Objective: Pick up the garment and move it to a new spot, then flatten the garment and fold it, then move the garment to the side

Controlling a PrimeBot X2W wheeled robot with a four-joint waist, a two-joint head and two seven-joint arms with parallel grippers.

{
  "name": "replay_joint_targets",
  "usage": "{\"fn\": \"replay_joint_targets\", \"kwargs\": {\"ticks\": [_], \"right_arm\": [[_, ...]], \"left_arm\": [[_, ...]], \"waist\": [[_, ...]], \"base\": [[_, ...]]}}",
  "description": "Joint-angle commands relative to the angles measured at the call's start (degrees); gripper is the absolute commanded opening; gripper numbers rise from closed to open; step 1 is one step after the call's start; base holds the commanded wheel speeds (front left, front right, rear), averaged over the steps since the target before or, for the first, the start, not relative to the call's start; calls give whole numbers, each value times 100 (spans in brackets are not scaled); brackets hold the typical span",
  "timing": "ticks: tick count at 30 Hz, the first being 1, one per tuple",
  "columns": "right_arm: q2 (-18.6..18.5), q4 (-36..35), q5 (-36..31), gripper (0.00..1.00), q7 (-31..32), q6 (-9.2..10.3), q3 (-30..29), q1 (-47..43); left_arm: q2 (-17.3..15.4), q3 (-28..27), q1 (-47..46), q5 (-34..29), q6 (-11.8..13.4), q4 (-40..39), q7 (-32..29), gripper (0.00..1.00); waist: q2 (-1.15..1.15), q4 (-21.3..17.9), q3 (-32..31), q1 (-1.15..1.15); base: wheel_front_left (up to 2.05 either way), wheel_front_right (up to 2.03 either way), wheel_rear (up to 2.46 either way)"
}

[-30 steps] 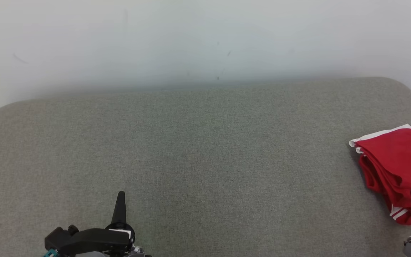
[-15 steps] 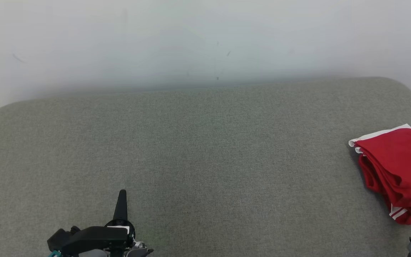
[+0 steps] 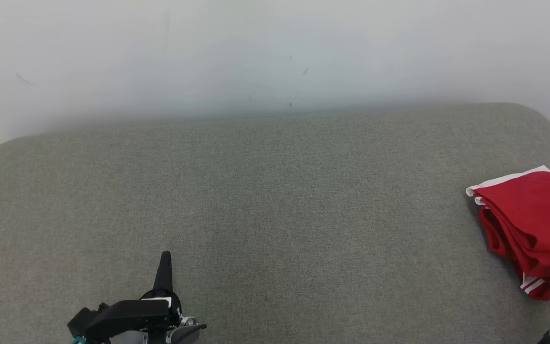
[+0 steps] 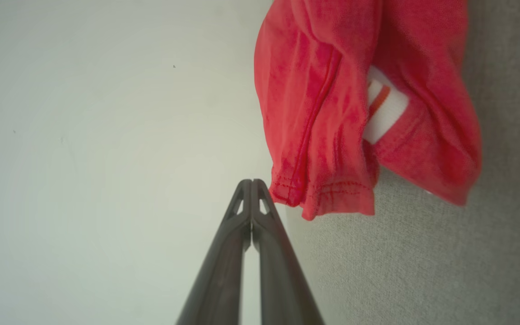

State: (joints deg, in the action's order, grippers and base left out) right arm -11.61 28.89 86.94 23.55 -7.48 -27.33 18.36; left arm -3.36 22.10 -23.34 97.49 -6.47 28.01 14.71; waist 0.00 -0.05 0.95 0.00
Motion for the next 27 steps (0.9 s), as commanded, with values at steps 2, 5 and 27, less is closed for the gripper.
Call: {"fn": "replay_joint_targets", "kwargs": {"ticks": [2, 5, 27], "right_arm": [[-42, 75, 174, 0, 69, -2, -77, 112], [-42, 118, 252, 0, 90, -2, -119, 120], [-8, 217, 375, 0, 202, -2, -259, 188]], "left_arm": [[12, 13, -84, 191, -54, 71, 32, 0], [25, 20, -107, 279, -64, 95, 37, 0], [57, 37, -137, 470, -128, 162, 38, 0]], "waist": [[0, -1, 0, 0], [0, -3, -1, 0], [0, -6, -1, 0]], "base": [[0, 0, 0], [0, 0, 0], [0, 0, 0]]}}
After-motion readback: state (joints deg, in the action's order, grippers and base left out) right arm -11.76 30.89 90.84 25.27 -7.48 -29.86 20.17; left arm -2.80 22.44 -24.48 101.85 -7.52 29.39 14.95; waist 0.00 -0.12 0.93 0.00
